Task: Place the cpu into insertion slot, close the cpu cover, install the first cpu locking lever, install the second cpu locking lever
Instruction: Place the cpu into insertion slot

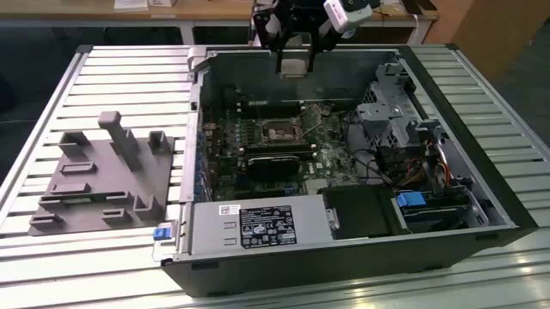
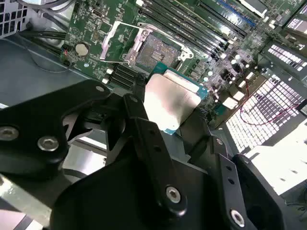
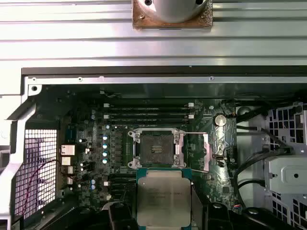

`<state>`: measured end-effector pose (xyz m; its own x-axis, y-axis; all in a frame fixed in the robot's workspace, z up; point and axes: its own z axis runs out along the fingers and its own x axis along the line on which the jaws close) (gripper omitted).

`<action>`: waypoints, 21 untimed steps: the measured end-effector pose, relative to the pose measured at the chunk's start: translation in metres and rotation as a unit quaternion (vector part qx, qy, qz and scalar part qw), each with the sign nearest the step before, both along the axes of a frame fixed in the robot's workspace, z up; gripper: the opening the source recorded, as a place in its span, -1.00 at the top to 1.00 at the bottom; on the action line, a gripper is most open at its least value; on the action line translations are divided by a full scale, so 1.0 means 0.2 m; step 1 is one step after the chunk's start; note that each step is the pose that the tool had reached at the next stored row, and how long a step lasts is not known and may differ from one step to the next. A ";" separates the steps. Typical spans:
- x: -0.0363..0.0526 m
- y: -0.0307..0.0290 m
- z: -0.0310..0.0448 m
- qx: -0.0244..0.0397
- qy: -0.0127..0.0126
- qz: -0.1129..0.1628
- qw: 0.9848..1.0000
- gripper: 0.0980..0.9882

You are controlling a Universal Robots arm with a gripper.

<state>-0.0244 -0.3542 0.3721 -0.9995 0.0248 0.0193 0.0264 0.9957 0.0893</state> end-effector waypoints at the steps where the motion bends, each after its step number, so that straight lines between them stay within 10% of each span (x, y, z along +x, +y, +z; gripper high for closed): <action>1: 0.000 0.000 0.000 0.000 0.000 0.000 1.000 0.00; 21: 0.000 0.000 0.000 0.000 0.000 -0.012 1.000 0.00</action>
<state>-0.0244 -0.3542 0.3721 -0.9987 0.0481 0.0193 0.0497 0.9948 0.0893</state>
